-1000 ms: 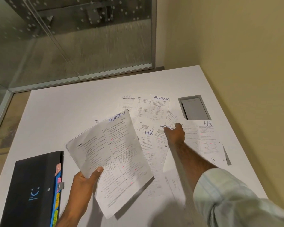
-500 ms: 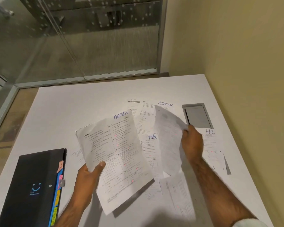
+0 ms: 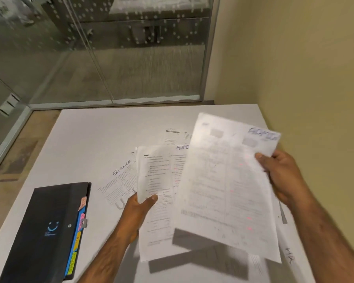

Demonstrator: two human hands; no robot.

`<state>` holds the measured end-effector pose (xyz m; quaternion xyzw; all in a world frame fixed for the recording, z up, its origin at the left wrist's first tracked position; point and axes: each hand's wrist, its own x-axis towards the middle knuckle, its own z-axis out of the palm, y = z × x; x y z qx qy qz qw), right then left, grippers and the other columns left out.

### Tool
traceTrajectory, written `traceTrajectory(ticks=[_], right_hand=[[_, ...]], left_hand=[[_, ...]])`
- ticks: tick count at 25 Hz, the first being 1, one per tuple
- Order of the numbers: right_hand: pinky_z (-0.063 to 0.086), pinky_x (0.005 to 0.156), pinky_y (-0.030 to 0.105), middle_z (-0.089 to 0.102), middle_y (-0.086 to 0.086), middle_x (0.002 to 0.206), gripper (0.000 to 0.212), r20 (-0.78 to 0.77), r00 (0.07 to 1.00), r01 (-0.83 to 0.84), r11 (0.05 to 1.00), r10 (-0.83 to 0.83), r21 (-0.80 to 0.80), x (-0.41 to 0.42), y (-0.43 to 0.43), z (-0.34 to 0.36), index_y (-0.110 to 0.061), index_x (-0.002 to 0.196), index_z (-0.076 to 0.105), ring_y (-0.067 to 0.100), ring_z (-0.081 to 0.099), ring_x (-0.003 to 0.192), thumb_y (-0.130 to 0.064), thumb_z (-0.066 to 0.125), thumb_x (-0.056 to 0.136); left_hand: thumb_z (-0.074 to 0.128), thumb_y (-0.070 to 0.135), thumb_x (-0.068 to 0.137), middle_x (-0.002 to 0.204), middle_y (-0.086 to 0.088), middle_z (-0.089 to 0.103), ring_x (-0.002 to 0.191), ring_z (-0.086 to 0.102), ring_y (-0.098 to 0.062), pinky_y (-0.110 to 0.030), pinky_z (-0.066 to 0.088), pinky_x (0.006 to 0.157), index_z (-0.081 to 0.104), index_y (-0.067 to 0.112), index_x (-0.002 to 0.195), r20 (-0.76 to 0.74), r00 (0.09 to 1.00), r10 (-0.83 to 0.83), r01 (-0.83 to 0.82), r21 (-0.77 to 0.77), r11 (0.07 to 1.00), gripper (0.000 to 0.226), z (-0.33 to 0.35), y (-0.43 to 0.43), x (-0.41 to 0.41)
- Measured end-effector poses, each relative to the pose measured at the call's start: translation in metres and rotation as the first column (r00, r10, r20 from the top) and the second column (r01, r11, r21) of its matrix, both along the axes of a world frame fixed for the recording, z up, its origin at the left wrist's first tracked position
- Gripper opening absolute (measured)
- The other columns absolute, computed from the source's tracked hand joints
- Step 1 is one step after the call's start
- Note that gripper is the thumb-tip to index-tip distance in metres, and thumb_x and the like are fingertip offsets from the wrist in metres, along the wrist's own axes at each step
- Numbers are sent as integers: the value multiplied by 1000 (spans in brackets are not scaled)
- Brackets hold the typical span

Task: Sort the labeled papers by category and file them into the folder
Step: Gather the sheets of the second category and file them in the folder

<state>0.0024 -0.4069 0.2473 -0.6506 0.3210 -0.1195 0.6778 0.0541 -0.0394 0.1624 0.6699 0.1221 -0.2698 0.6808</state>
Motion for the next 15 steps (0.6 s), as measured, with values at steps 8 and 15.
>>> traceTrajectory(ticks=[8,15], right_hand=[[57,90,42,75,10,120,21,-73,984,-143,958,165,250,4,70,-62,-11,118,70,29,73,109,-11,56,103],[52,103,48,72,12,126,44,-67,954,-198,784,291,588,-16,68,-51,-5,144,51,29,69,116,-7,57,100]], left_hand=[[50,34,103,121,8,74,114,69,-13,-38,55,99,61,29,130,-24,997,-74,69,-157,985,29,15,-20,-18],[64,14,97,125,-10,72,115,69,-32,-57,52,101,60,15,135,-3,991,-135,133,-159,978,39,9,-20,-25]])
